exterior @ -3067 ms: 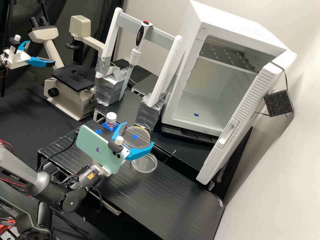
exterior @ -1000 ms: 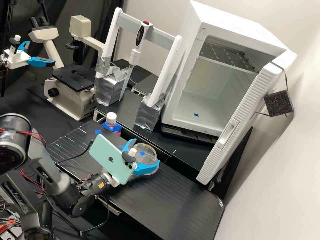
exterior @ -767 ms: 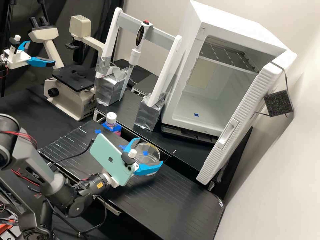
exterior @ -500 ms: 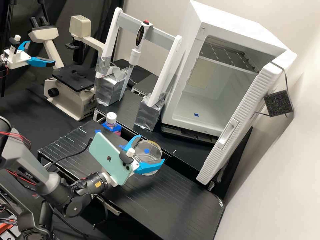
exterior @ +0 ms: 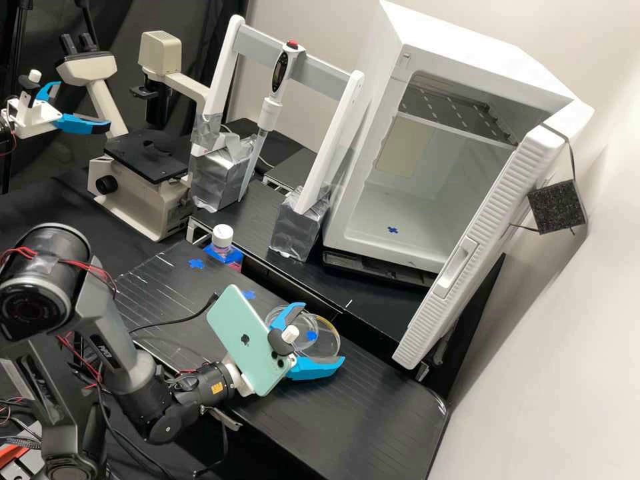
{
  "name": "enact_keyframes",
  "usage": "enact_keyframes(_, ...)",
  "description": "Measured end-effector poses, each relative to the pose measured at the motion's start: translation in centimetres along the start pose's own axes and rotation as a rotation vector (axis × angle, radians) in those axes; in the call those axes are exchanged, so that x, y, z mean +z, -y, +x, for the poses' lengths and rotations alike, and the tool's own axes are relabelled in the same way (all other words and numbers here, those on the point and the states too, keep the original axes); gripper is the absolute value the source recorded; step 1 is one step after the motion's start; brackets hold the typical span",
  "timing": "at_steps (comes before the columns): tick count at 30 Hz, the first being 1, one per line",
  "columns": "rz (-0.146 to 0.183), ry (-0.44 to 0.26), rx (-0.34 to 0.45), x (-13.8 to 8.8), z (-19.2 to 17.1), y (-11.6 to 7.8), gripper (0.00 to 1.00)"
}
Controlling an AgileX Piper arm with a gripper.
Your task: Open the lid
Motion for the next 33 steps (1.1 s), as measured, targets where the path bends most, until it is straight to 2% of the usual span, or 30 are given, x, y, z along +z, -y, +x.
enact_keyframes(11,-0.004,-0.006,-0.003,-0.1,0.0,0.0,0.00)
enact_keyframes(20,-0.018,-0.069,-0.031,-1.5,-1.2,0.7,0.00)
enact_keyframes(25,-0.039,-0.099,-0.056,-2.0,-1.5,0.9,0.00)
enact_keyframes(33,-0.042,-0.095,-0.050,-1.9,-1.5,0.8,0.00)
